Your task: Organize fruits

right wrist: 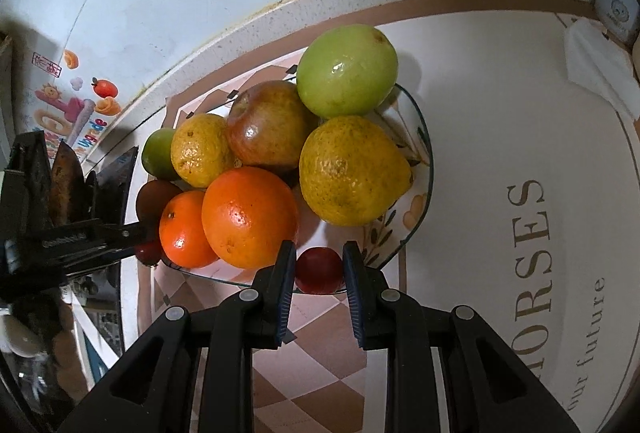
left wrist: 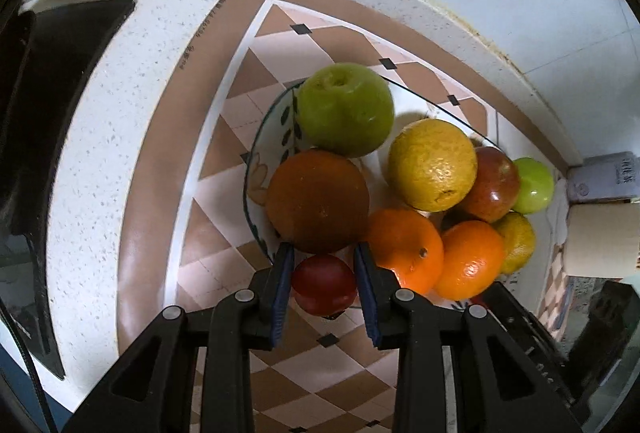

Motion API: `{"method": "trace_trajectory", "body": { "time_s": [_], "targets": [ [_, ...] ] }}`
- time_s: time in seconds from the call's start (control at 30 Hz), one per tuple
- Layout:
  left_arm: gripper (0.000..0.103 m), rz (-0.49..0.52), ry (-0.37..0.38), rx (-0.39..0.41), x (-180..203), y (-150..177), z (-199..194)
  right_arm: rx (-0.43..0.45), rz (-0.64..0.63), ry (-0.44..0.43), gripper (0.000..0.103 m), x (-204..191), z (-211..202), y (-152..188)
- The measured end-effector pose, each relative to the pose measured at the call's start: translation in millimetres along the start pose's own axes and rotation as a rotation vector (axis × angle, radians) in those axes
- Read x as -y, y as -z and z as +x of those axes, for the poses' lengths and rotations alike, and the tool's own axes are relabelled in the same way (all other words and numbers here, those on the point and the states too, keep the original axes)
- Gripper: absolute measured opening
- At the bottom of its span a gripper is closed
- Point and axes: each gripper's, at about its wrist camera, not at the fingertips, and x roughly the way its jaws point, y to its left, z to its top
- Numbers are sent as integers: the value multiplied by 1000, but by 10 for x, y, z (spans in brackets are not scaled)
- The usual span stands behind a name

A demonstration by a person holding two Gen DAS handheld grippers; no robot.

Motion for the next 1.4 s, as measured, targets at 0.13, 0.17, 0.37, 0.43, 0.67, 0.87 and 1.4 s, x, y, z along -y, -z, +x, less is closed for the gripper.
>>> {"method": "trace_trajectory", "body": {
  "time_s": [0.13,0.17,0.37,0.43,0.67,0.87,1.4],
  "targets": [
    [29,13,-12,-9,4,-14,15,-24,20,-4,30,24,8,-16],
    [31,17,-19,-12,10,-18,15,-25,26,-8,32,29,3,-15],
    [38,41,-61,-38,56,-42,17,-15,34,2,66,21,-146,24],
    [48,51,-75,-33,72,-41,-14,-9,43,12,67,24,-218,29],
    [97,104,-218,38,145,25,-196,8,-9,190,97,-48,-395,-16],
    [100,142,-279,95,225,157,-328,25,-71,286,99,-159,-542,-14],
    [100,202,-290,324,413,935,-1326,130,-134,270,100,-579,-1407,431]
  ]
}}
